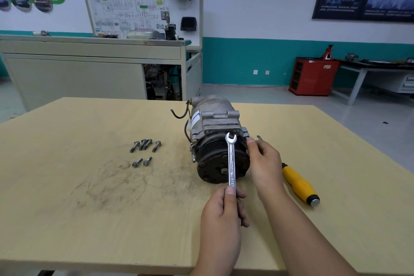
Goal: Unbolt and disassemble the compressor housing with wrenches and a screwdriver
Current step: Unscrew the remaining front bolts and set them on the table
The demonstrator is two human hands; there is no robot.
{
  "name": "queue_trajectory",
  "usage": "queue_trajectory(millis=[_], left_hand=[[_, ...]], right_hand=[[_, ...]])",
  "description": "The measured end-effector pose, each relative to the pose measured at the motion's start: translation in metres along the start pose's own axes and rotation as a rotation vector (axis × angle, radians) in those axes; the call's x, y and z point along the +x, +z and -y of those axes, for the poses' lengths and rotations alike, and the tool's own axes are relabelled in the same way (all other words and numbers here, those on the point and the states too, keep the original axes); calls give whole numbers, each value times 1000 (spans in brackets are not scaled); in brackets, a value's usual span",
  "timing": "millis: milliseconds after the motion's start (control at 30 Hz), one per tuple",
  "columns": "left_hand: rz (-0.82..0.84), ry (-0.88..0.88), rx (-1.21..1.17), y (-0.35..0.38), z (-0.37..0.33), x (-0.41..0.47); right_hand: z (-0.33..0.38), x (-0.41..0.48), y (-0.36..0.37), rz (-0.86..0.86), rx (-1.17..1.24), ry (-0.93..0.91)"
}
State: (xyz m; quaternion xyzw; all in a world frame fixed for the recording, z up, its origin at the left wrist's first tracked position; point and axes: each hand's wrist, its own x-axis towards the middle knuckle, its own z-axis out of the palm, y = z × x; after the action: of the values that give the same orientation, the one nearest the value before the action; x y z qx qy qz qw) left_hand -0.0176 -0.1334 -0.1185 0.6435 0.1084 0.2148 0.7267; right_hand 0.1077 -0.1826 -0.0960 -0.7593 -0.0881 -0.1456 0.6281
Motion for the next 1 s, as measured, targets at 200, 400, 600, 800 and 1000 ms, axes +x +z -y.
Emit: queue_trajectory(millis=[200,400,600,800,1000], left_hand=[[-18,-4,-14,1,2,1],[-100,8,-94,0,2,2],[-195,49,-222,-31,-5,7],[-352,191,8,-119,-19,28],[-425,221,172,-177,-26,33]], right_hand=[[2,-3,-1,-118,-4,-74],[10,-15,-2,-177,-59,-278],[40,-47,15,-129,-150,-719],[60,-71,67,263,-102,-506],[57,-77,129,404,-233,-283]])
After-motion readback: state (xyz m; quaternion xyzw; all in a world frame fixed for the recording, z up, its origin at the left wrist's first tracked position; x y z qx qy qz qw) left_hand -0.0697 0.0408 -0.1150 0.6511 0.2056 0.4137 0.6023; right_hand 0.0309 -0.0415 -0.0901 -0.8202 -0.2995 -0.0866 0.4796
